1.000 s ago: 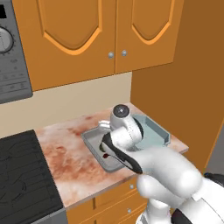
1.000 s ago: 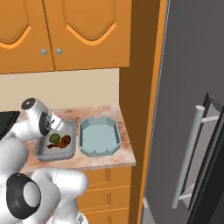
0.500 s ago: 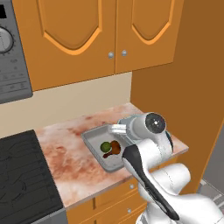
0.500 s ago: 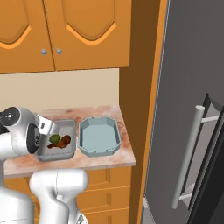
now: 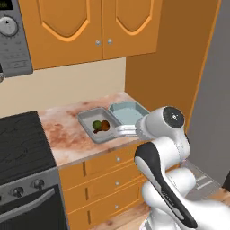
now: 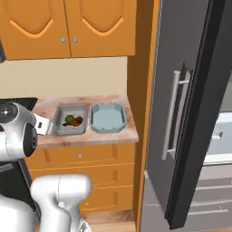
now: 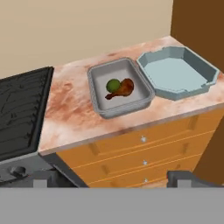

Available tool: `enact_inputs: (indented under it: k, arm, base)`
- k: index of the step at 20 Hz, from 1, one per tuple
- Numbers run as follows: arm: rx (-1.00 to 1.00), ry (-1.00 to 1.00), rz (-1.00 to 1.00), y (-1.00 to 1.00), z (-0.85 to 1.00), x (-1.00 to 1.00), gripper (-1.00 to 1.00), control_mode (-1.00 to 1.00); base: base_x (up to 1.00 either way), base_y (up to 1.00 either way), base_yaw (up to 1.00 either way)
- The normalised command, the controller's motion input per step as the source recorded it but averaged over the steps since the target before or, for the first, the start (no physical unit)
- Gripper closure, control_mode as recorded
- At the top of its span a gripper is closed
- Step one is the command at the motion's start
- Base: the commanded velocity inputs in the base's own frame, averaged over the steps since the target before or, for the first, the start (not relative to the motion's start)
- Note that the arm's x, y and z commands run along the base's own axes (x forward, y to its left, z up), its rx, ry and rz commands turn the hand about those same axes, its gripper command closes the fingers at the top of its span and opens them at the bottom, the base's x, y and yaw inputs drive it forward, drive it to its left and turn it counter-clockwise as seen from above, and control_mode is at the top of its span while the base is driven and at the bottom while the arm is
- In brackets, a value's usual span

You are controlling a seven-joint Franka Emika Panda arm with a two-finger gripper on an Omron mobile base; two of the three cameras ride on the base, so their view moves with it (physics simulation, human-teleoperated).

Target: Place one lime and one chicken drumstick in each tupperware on the nearby counter, to pack two identical lunches.

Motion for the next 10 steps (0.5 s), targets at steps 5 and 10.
enact_inputs:
  k: [5,10]
  arm:
    - [0.0,0.0,0.0,0.0,0.0,0.0,-1.0,1.0]
    - [0.0,0.0,0.0,0.0,0.0,0.0,-1.0,1.0]
  base:
    - [-1.0,0.01,-0.05]
    - [-1.0,-0.67,-0.19]
